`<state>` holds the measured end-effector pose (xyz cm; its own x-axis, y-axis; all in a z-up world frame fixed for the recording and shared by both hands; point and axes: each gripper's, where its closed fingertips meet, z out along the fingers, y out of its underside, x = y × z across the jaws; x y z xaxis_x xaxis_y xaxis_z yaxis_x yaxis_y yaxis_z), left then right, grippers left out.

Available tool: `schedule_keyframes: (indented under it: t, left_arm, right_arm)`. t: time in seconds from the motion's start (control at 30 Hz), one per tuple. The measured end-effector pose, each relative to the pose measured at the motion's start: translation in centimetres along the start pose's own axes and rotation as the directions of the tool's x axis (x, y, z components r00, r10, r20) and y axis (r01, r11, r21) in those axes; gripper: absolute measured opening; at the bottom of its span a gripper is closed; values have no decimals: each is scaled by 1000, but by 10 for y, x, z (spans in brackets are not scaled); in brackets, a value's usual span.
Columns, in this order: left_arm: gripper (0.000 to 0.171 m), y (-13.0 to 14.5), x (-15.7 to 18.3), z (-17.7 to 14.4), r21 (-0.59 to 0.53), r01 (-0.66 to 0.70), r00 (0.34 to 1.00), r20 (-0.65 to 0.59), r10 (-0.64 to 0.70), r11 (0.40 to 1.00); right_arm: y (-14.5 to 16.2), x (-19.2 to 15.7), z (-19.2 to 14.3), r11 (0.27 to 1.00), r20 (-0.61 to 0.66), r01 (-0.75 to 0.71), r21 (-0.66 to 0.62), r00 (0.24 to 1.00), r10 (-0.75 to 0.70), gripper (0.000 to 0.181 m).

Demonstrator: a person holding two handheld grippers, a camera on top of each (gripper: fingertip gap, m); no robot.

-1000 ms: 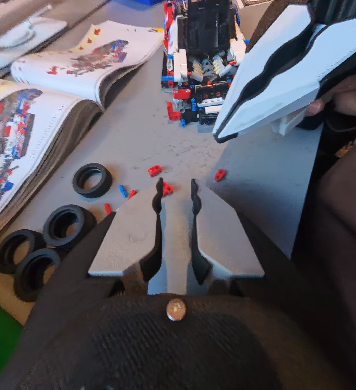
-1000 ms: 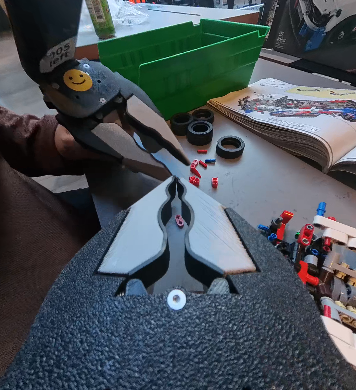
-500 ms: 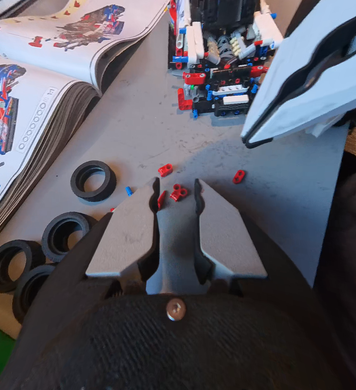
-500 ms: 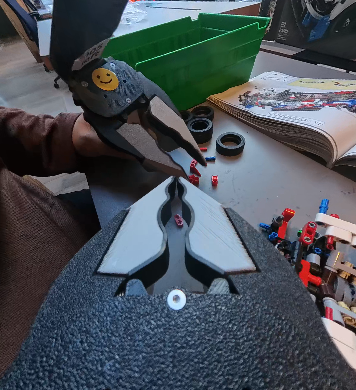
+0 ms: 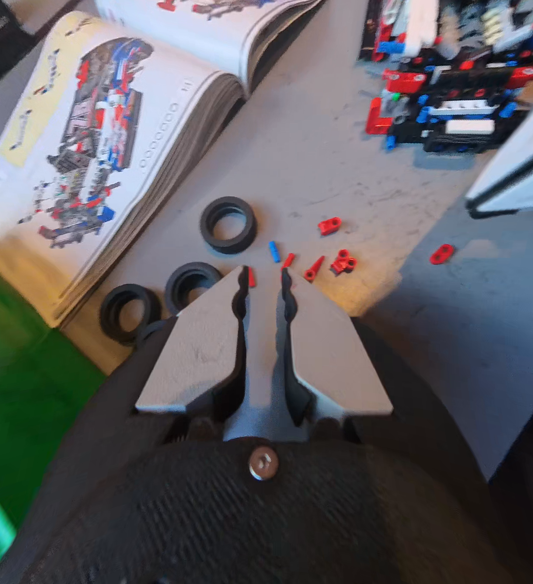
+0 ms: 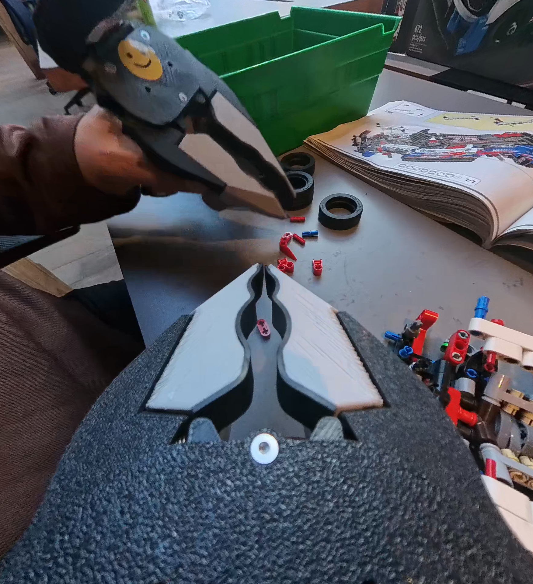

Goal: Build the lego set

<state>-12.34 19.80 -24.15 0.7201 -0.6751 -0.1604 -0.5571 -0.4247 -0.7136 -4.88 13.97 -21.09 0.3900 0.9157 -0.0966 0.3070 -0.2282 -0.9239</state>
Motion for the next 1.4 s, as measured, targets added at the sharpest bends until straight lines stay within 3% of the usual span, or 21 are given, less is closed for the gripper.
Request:
schedule_keyframes:
  t: [0.2, 0.43, 0.57, 0.7, 0.77, 0.83, 0.97, 1.13, 1.27, 1.4]
  left_arm:
    - [11, 12, -14, 10, -168, 4, 1000, 25, 0, 986]
    - [14, 17, -7, 17, -199, 22, 1000, -2, -23, 980]
    - [2, 18, -10, 23, -199, 10, 1000, 16, -7, 980]
    - [1, 19, -9, 22, -190, -2, 1000, 3, 3, 982]
    - [1, 9, -6, 15, -113, -44, 999, 1, 44, 993]
    - [1, -17, 11, -3, 78, -138, 990, -22, 140, 987]
    - [0, -55, 68, -43, 400, -272, 942, -75, 327, 875]
    - [0, -65, 100, -62, 540, -373, 899, 10, 438, 755]
    - [0, -71, 106, -71, 570, -406, 892, 77, 446, 714]
    - [0, -77, 109, -78, 595, -405, 894, 99, 437, 694]
  right_arm:
    - [-1, -2, -1, 1000, -2, 19, 5, 1000, -19, 1]
    - [0, -5, -2, 1000, 0, 26, 9, 1000, -26, 1]
    - [0, -6, -3, 999, -5, 36, 8, 999, -36, 0]
    - [-1, -5, -3, 999, -10, 34, 11, 999, -33, 0]
    - [-3, -1, -5, 1000, -22, 10, 30, 1000, -10, 1]
    - [-8, 4, -9, 997, -28, -34, 67, 999, 36, 6]
    - [-25, 1, -21, 972, 85, -165, 164, 985, 153, 11]
    - [-34, -13, -30, 978, 180, -139, 156, 978, 110, 10]
    - [-43, -27, -37, 985, 209, -56, 165, 978, 21, 1]
    - [-50, -29, -43, 985, 207, -41, 170, 978, 5, 2]
